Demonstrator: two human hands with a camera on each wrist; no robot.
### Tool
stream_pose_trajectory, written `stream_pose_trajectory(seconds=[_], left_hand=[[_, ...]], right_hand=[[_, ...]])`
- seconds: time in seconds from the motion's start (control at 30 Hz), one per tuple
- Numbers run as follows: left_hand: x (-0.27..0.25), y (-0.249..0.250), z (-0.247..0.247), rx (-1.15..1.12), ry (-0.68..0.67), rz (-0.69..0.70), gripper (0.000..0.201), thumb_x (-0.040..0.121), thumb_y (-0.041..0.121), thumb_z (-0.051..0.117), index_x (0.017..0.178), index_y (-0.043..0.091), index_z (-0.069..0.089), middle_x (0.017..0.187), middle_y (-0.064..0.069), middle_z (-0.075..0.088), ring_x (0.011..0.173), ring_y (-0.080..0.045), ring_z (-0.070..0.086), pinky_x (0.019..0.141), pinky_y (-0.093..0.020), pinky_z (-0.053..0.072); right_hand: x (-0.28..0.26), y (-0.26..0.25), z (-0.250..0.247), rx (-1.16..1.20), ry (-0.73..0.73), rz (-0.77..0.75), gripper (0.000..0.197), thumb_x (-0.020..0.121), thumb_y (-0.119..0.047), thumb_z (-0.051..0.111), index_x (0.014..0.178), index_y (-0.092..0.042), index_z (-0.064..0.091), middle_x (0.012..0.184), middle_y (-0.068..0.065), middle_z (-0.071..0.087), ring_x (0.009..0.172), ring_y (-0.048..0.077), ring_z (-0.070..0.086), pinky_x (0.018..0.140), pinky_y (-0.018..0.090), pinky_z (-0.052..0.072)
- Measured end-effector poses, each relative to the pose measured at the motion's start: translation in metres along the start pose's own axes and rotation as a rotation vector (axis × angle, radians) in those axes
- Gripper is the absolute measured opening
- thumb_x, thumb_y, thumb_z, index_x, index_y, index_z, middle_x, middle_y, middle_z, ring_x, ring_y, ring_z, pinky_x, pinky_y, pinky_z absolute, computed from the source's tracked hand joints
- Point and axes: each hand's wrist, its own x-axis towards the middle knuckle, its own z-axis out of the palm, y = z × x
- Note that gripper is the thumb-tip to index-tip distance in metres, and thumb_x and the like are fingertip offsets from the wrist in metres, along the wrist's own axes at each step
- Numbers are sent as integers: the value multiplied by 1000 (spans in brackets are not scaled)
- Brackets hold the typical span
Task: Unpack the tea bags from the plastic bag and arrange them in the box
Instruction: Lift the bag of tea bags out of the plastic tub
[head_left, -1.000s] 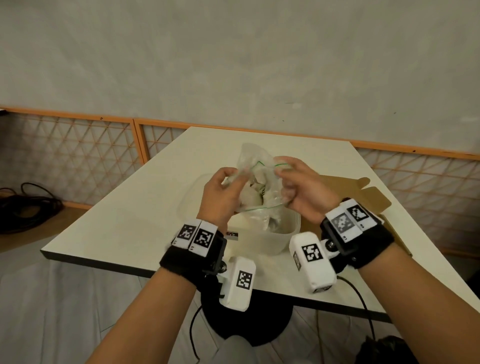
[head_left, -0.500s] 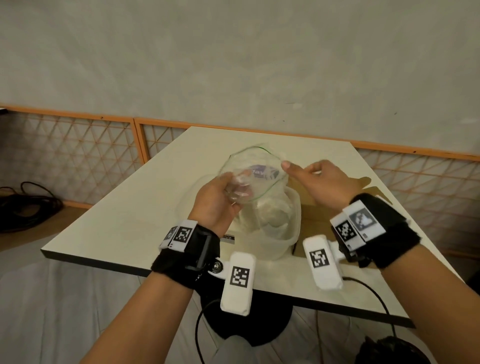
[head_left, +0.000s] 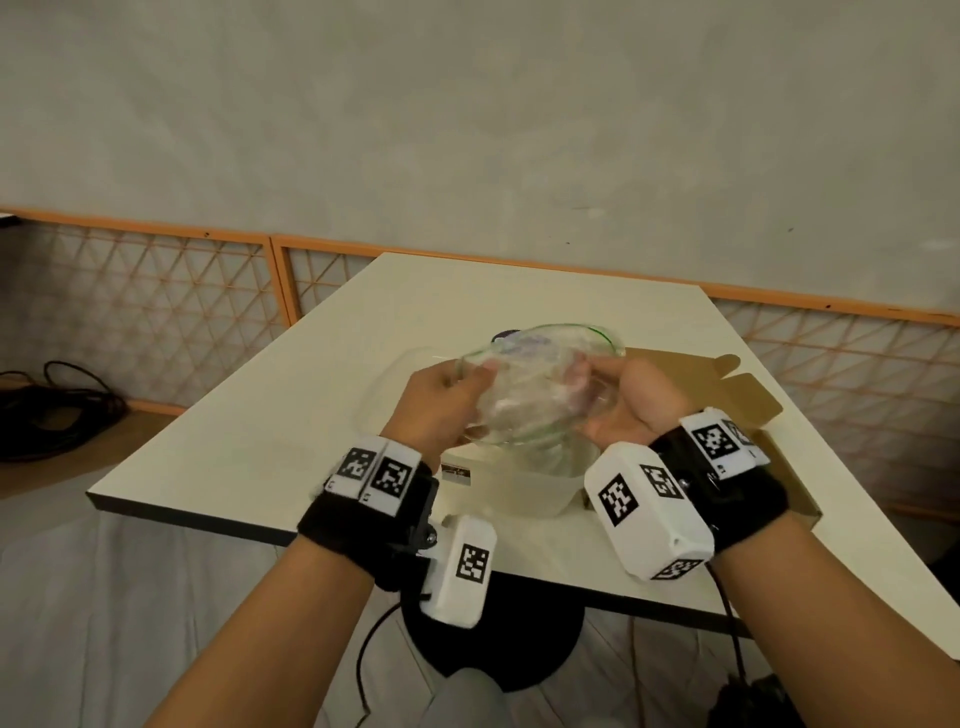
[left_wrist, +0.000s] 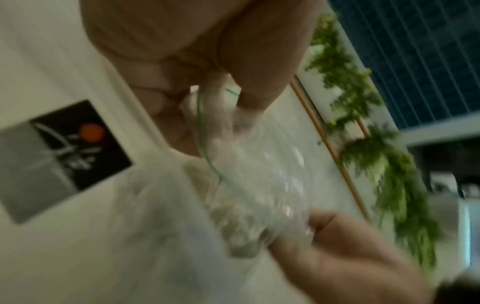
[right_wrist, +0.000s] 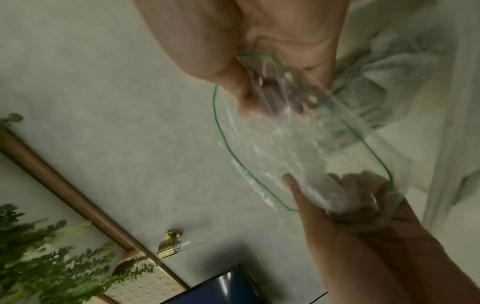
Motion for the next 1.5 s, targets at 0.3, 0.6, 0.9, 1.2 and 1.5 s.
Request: stream_pose_trajectory(seconds=[0.3,0.6,0.9,1.2,1.5], left_hand=[[-10,19,1,-527,-341,-244,19,83,21,56,96,10,65,83,-4,63,86,-22,61,69,-29,55],[12,-2,-1,-272,-4,-86,24,92,33,59,95,9,64,93,-8,70,82,-23,67,74,-33,54],[8,-5,-5,-614,-194,-208,43,95,35,52,127,7,58,123,-14,64,114,-28,61,85,-36,56],[4,9,-24,-356,-397,-141,33,80,26,67,110,19,56,107,-4,67,95,-20,66,81,-33,52],[15,9,-13,95,-6,-40,21,94,39,55,89,20,64,95,4,63,83,-11,58,76,-29,51]], right_hand=[[1,-14,13,-266,141,-66,6,76,-19,60,72,-19,56,45,-5,51,40,10,32,47,18,30],[3,-16,15,-815,87,-99,78,58,-70,68,114,-17,59,108,2,66,97,25,64,89,44,52],[-3,1,-4,-425,94,-120,5,95,-10,48,92,-9,51,94,10,62,78,20,63,59,30,57],[-8,2,5,5,22,75,31,91,-16,41,113,-3,58,108,16,68,102,31,64,83,41,51],[2,-13,17,-346,0,112,28,90,-32,52,99,-9,66,92,11,72,80,25,70,72,34,57]])
